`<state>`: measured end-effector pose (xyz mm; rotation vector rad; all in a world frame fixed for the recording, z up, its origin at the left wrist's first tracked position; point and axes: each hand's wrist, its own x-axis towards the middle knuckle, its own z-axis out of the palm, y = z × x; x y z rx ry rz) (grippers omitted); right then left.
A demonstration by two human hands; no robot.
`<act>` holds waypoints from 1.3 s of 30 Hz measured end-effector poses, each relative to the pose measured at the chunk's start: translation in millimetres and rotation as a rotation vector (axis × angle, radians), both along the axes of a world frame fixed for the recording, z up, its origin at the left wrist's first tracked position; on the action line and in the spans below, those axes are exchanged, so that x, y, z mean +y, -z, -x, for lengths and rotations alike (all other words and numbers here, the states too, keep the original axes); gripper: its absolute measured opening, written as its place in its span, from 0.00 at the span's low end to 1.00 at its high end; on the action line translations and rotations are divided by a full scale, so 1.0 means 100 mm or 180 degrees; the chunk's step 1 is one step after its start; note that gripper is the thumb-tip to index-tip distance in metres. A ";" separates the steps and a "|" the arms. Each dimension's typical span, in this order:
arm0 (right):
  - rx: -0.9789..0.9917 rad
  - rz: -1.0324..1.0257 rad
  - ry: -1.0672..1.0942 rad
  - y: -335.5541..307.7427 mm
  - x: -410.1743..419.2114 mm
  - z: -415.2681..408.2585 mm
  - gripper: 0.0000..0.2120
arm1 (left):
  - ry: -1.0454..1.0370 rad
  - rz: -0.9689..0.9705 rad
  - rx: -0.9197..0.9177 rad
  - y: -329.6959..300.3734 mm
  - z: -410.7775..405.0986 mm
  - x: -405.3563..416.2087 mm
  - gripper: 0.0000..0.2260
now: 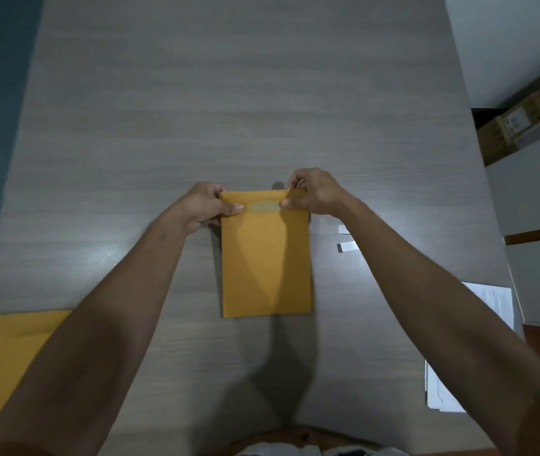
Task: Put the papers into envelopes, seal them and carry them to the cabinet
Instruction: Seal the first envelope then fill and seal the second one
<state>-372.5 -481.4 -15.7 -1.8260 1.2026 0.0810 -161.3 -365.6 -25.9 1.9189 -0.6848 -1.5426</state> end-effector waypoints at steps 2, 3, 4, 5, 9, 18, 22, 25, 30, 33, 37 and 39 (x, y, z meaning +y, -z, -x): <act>0.0049 0.0048 0.0124 0.04 0.01 -0.03 0.17 | -0.0047 0.0007 -0.0103 0.04 0.03 -0.02 0.11; 0.0053 0.0092 0.0173 0.06 0.01 -0.05 0.16 | -0.0077 0.0022 -0.0186 0.07 0.03 -0.03 0.10; 0.0042 0.0160 0.0206 0.09 0.01 -0.07 0.15 | -0.0111 0.0041 -0.0262 0.10 0.03 -0.05 0.09; 0.0025 0.0255 0.0207 0.11 0.01 -0.09 0.14 | -0.0144 0.0068 -0.0368 0.14 0.03 -0.07 0.07; 0.0162 0.0757 0.0124 0.16 -0.03 -0.15 0.14 | 0.0140 0.0180 -0.1589 0.20 0.05 -0.18 0.12; 0.0672 0.1466 0.0157 0.29 0.04 -0.12 0.19 | 0.0020 0.0401 -0.2447 0.26 0.26 -0.22 0.14; 0.0708 0.1642 -0.0055 0.33 0.17 -0.17 0.06 | 0.0592 0.0857 -0.3119 0.27 0.34 -0.11 0.09; 0.0703 0.1678 -0.0011 0.35 0.26 -0.17 0.06 | 0.0766 0.1019 -0.3262 0.31 0.37 -0.06 0.12; 0.0905 0.1725 -0.0278 0.22 0.38 -0.16 0.11 | 0.1023 0.0753 -0.3245 0.24 0.36 0.03 0.17; 0.0998 0.1638 -0.0375 0.14 0.54 -0.14 0.10 | 0.1147 0.0598 -0.3043 0.17 0.37 0.21 0.20; 0.0944 0.1887 -0.0511 0.10 0.95 -0.14 0.15 | 0.0735 0.0535 -0.2954 0.15 0.35 0.67 0.16; 0.0803 0.1922 -0.0631 0.11 1.20 -0.21 0.16 | 0.0600 0.0464 -0.2979 0.15 0.31 0.98 0.17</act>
